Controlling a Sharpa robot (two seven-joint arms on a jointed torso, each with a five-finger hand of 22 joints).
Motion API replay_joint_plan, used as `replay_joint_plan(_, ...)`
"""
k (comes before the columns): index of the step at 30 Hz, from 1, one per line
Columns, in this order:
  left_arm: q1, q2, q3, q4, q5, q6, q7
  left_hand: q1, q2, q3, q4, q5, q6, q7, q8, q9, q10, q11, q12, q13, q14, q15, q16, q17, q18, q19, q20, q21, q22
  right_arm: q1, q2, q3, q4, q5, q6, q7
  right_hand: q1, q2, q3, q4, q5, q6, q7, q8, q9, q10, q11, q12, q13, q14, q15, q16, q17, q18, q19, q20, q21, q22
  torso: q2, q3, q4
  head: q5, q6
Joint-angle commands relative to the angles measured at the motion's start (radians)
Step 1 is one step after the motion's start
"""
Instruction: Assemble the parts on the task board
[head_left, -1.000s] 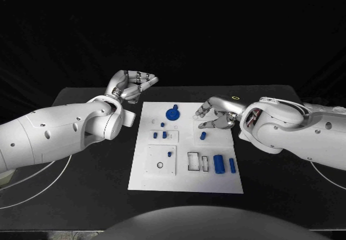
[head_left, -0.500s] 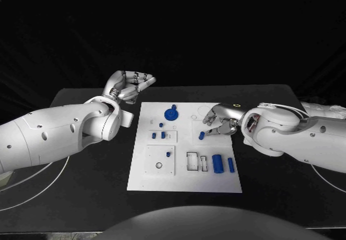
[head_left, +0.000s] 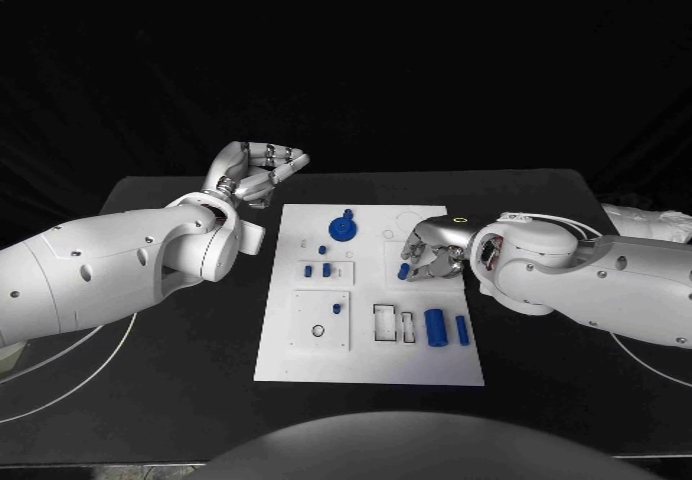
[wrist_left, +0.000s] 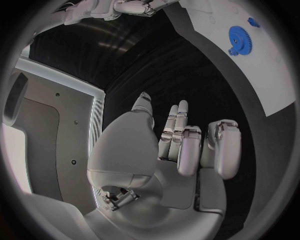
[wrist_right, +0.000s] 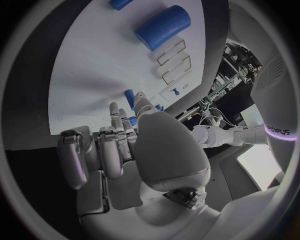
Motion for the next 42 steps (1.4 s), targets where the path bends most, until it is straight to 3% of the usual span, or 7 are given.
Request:
replay_joint_plan(1,0.001,0.001,0.001,0.003,0.003,0.011,0.006,0.002,0.009,0.003,0.001,0.005,-0.005,0.005,-0.004,-0.002,-0.002,0.004,-0.002,0.0,0.091,0.002,-0.002,0.225,0.011,0.051,0.005,-0.006,0.239,-0.004,0.01,0.0,-0.007,-0.026,0.029,-0.008,0.019,0.007,0.007,-0.012,-0.004,0.01,-0.006,0.005,0.002,0.016,-0.004,0.007,0.0,0.104,-0.006,0.004,0.263,-0.014,0.105,-0.009,0.004,0.263,0.0,0.0,0.0006,0.003,0.0)
replay_joint_plan(7,0.001,0.002,0.001,0.004,0.003,0.012,0.006,0.002,0.009,0.003,0.001,0.005,-0.005,0.005,-0.004,-0.002,-0.002,0.004,-0.002,0.0,0.091,0.002,-0.002,0.225,0.011,0.051,0.005,-0.006,0.239,-0.01,0.029,0.0,-0.016,-0.029,0.034,-0.007,0.044,0.02,0.02,-0.022,-0.003,0.036,-0.022,0.014,0.004,0.044,-0.019,0.013,-0.002,0.104,-0.024,0.004,0.263,-0.014,0.105,-0.024,0.004,0.263,-0.001,0.0005,-0.0002,0.006,0.0)
replay_joint_plan(18,0.001,0.001,0.001,0.003,0.003,0.012,0.006,0.002,0.009,0.003,0.001,0.005,-0.005,0.005,-0.004,-0.002,-0.002,0.004,-0.002,0.0,0.091,0.002,-0.002,0.225,0.011,0.051,0.005,-0.006,0.239,-0.015,0.04,0.0,-0.02,-0.03,0.032,-0.004,0.055,0.024,0.03,-0.019,-0.003,0.07,-0.033,0.023,0.007,0.079,-0.03,0.015,-0.004,0.104,-0.038,0.004,0.263,-0.014,0.105,-0.039,0.004,0.263,-0.001,0.0003,-0.0003,0.014,0.0)
replay_joint_plan(25,0.001,0.002,0.001,0.002,0.003,0.013,0.006,0.002,0.009,0.003,0.001,0.005,-0.005,0.005,-0.004,-0.002,-0.002,0.004,-0.002,0.0,0.091,0.002,-0.002,0.225,0.011,0.051,0.005,-0.006,0.239,-0.016,0.041,0.0,-0.017,-0.05,0.021,-0.007,0.091,0.057,0.071,-0.026,-0.002,0.151,-0.051,0.054,0.019,0.141,-0.049,0.023,-0.005,0.104,-0.054,0.004,0.263,-0.014,0.105,-0.055,0.004,0.263,-0.001,0.0006,-0.0006,0.012,0.0)
replay_joint_plan(31,0.001,0.002,0.001,0.001,0.003,0.014,0.006,0.004,0.011,0.003,0.001,0.005,-0.006,0.005,-0.004,-0.002,-0.002,0.004,-0.002,0.0,0.091,0.002,-0.002,0.226,0.011,0.051,0.006,-0.005,0.239,-0.017,0.038,0.0,-0.013,-0.07,-0.021,-0.009,0.107,0.069,0.095,-0.031,-0.001,0.185,-0.056,0.065,0.025,0.181,-0.056,0.021,-0.006,0.104,-0.06,0.004,0.263,-0.014,0.105,-0.062,0.004,0.263,0.0,0.0003,-0.0002,0.012,0.0)
replay_joint_plan(42,0.001,-0.001,0.001,0.001,0.003,0.014,0.006,0.004,0.011,0.003,0.001,0.005,-0.006,0.005,-0.004,-0.002,-0.002,0.004,-0.002,0.0,0.091,0.002,-0.002,0.226,0.011,0.051,0.006,-0.005,0.239,-0.017,0.019,0.0,0.009,-0.076,-0.142,0.017,0.1,0.063,0.096,-0.026,-0.001,0.195,-0.057,0.065,0.026,0.195,-0.056,0.015,-0.006,0.104,-0.056,0.004,0.263,-0.014,0.105,-0.061,0.004,0.263,-0.001,0.0001,-0.0002,0.014,0.0)
